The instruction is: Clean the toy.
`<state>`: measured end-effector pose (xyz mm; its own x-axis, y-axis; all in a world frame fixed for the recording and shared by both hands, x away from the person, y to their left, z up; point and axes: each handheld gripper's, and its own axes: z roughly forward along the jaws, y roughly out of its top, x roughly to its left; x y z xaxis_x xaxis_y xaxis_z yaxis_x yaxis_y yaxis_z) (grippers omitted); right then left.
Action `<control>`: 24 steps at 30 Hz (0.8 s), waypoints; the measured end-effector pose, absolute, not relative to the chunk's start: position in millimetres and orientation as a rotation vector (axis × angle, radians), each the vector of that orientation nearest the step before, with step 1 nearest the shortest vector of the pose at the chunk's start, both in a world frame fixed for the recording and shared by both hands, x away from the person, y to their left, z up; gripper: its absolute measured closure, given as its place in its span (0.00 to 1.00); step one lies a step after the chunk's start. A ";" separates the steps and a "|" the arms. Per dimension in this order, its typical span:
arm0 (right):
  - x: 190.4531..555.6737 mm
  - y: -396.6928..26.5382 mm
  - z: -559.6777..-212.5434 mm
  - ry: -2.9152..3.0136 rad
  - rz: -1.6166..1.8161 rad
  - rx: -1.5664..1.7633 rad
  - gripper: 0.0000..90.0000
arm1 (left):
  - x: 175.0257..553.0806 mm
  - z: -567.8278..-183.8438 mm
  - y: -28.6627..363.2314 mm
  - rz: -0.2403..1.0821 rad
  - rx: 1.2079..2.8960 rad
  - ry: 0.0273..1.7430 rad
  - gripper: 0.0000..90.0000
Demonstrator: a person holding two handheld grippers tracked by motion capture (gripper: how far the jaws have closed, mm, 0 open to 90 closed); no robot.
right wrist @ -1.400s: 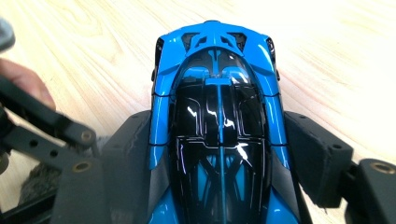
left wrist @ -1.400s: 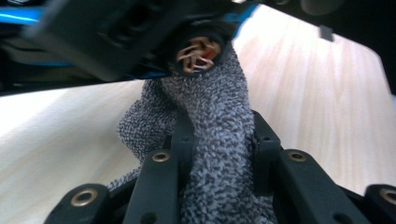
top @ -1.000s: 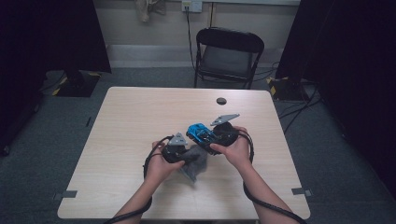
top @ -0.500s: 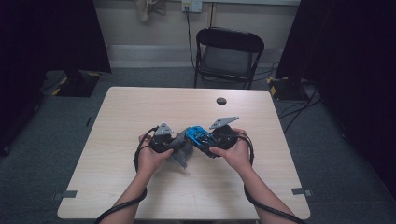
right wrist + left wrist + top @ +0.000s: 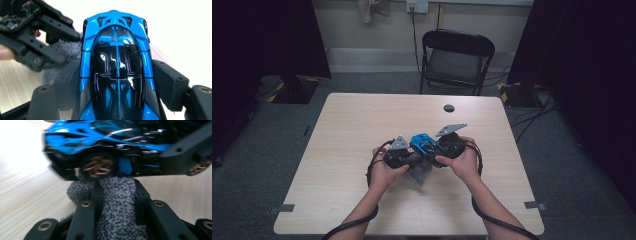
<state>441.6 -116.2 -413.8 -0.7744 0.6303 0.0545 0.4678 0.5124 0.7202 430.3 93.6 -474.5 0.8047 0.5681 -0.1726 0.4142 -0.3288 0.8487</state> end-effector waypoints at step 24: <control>450.2 -111.2 -419.0 2.522 1.101 0.992 0.31 | 406.1 -478.2 62.8 0.049 2.003 0.633 0.77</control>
<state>450.2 -111.2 -419.0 -0.7491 0.6590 0.0671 0.4972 0.4925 0.7143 406.1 62.8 -478.2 0.8624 0.4529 -0.2262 0.4123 -0.3689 0.8330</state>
